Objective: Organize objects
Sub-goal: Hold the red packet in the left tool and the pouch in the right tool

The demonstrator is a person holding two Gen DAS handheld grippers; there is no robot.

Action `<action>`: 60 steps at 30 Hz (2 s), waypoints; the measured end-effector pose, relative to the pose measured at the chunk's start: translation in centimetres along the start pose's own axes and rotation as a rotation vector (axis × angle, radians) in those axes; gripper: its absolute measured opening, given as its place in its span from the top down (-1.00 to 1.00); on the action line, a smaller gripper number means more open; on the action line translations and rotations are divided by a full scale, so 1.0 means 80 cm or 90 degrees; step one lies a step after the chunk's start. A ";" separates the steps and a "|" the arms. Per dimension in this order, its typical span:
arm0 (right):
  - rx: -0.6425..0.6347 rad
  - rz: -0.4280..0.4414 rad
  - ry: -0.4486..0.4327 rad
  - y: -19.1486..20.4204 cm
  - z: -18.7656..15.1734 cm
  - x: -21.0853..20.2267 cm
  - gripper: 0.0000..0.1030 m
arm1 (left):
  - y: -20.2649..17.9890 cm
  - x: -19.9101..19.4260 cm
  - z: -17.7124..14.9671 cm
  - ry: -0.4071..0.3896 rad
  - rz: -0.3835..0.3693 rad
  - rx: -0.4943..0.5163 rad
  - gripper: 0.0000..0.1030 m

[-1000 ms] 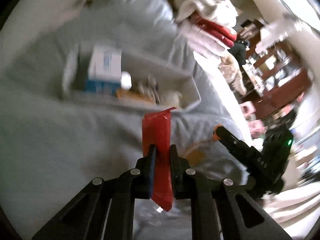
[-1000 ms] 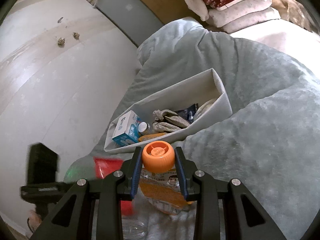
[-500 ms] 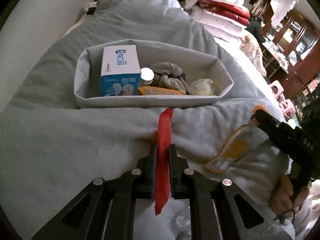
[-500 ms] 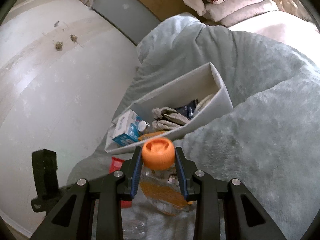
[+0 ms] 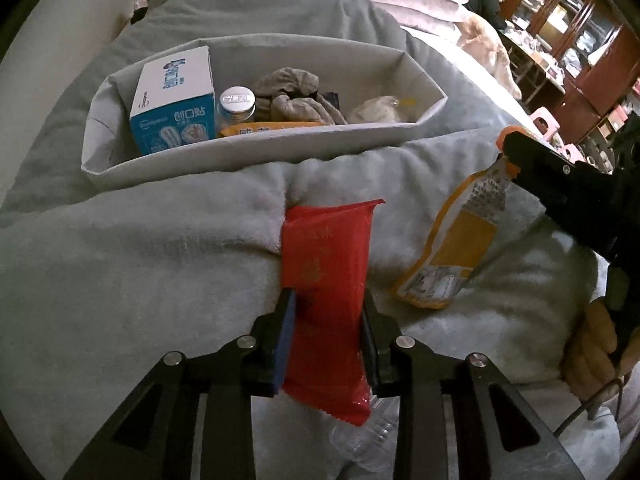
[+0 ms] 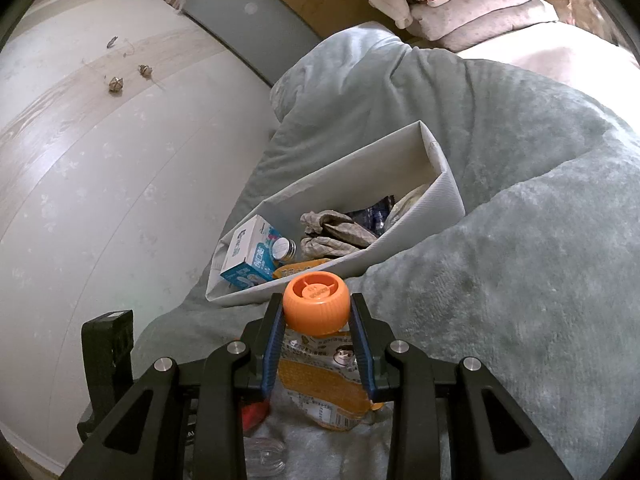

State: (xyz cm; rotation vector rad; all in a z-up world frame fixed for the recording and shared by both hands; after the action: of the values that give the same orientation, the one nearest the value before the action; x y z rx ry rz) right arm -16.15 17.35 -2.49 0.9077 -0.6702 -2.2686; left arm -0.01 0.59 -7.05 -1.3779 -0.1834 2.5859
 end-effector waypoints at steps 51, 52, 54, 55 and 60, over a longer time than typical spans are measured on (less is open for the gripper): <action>0.013 0.000 0.008 -0.002 -0.007 0.004 0.40 | 0.033 -0.008 -0.014 0.015 0.022 -0.043 0.66; 0.013 0.000 0.008 -0.003 -0.006 0.004 0.40 | 0.033 -0.010 -0.013 0.013 0.022 -0.043 0.66; 0.013 0.000 0.008 -0.003 -0.006 0.005 0.40 | 0.032 -0.009 -0.012 0.010 0.022 -0.043 0.67; 0.013 0.000 0.008 -0.003 -0.006 0.005 0.40 | 0.033 -0.013 -0.012 0.007 0.021 -0.043 0.67; 0.014 0.000 0.009 -0.003 -0.005 0.005 0.40 | 0.035 -0.010 -0.010 0.007 0.018 -0.053 0.67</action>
State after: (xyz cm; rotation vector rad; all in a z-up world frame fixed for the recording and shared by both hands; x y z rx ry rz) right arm -16.16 17.11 -3.10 0.9324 -0.6903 -2.2568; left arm 0.76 -2.29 -7.44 -1.4320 -0.2754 2.6213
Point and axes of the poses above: each gripper's, at about its wrist camera, not at the fingertips, and x roughly the way its jaws point, y to its left, z to its top, the point moved 6 cm from there along x, roughly the way its jaws point, and after that the axes turned 11 degrees about -y, right-handed, at the moved point
